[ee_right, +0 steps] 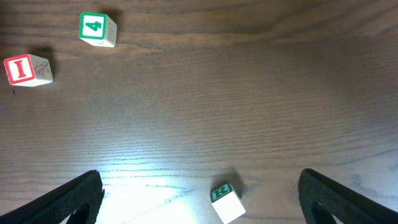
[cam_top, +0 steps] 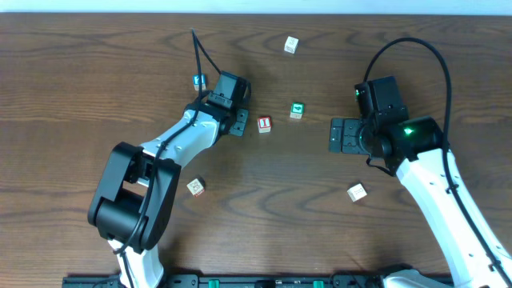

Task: Spell out Ai2
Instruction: 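Carry the 'A' block with the left gripper toward the 'I' block, then lower the 'A' block just left of the 'I' block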

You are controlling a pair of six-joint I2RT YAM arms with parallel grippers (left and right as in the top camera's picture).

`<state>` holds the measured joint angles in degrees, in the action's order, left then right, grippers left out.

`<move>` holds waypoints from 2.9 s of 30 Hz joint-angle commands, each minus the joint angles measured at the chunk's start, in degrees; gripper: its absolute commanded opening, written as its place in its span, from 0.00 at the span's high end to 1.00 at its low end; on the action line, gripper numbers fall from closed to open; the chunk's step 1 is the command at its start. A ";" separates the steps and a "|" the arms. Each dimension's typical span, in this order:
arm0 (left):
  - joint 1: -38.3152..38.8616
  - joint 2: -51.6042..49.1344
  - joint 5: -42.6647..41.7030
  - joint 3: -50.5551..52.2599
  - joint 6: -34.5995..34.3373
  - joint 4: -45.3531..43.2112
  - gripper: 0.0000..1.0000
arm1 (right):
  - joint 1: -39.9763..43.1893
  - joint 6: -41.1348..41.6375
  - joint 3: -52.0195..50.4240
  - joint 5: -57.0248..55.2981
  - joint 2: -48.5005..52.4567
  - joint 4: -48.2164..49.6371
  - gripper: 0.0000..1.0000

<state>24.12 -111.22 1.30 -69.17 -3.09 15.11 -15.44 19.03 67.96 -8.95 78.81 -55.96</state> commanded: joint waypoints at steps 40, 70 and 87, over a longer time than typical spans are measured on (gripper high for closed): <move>-0.42 -1.60 3.15 -0.09 -9.38 -3.19 0.47 | 0.15 0.66 -0.26 -1.14 0.24 -0.20 0.01; -0.44 -5.35 3.30 -0.09 -9.18 -8.68 0.74 | 0.15 0.66 -0.26 -1.18 0.24 -0.44 0.01; 2.97 -2.10 -2.34 -0.11 -19.67 -2.03 0.69 | 0.15 0.66 -0.26 -1.60 0.26 -0.39 0.01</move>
<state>26.11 -114.48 1.15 -69.17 -20.51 12.47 -15.44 19.03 67.96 -9.74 78.81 -56.31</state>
